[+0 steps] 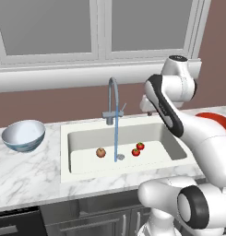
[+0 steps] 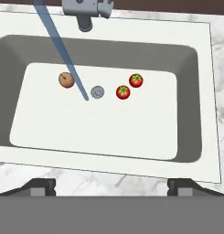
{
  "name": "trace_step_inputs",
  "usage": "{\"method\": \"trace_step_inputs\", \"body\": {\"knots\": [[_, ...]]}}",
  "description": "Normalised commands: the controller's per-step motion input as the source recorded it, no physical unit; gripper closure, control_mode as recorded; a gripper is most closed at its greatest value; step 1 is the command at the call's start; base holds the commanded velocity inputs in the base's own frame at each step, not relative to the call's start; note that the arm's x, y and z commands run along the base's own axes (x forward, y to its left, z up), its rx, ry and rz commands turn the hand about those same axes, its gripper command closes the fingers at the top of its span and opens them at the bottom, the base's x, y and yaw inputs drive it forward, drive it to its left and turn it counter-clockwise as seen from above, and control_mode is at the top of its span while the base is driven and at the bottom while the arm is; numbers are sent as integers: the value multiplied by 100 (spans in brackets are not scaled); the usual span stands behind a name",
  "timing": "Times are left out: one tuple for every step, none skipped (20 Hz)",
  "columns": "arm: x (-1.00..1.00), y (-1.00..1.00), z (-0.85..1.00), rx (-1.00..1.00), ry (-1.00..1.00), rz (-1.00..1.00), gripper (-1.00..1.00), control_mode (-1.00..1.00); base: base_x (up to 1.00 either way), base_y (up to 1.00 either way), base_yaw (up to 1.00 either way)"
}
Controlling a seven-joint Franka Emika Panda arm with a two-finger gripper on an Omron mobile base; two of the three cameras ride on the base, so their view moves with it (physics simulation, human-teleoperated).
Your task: Pick the tomatos from the sink and place them in one bowl. Place the peach in the other bowl. Then turn off the sink faucet.
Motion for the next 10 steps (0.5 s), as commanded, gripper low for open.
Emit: {"method": "trace_step_inputs", "body": {"knots": [[-1, -11, -24, 0, 3, 0, -100, -100, 0, 0, 0], [-1, -6, -25, 0, 4, 0, -100, -100, 0, 0, 0], [0, 0, -25, 0, 5, 0, -100, -100, 0, 0, 0], [0, 0, -23, 0, 10, 0, -100, -100, 0, 0, 0], [0, 0, -21, 0, 9, 0, -100, -100, 0, 0, 0], [0, 0, -24, 0, 7, 0, -100, -100, 0, 0, 0], [0, 0, -29, 0, 3, 0, -100, -100, 0, 0, 0], [0, 0, -32, 0, 3, 0, -100, -100, 0, 0, 0], [0, 0, -35, 0, 1, 0, -100, -100, 0, 0, 0], [0, 0, -39, 0, 0, 0, -100, -100, 0, 0, 0]]}}
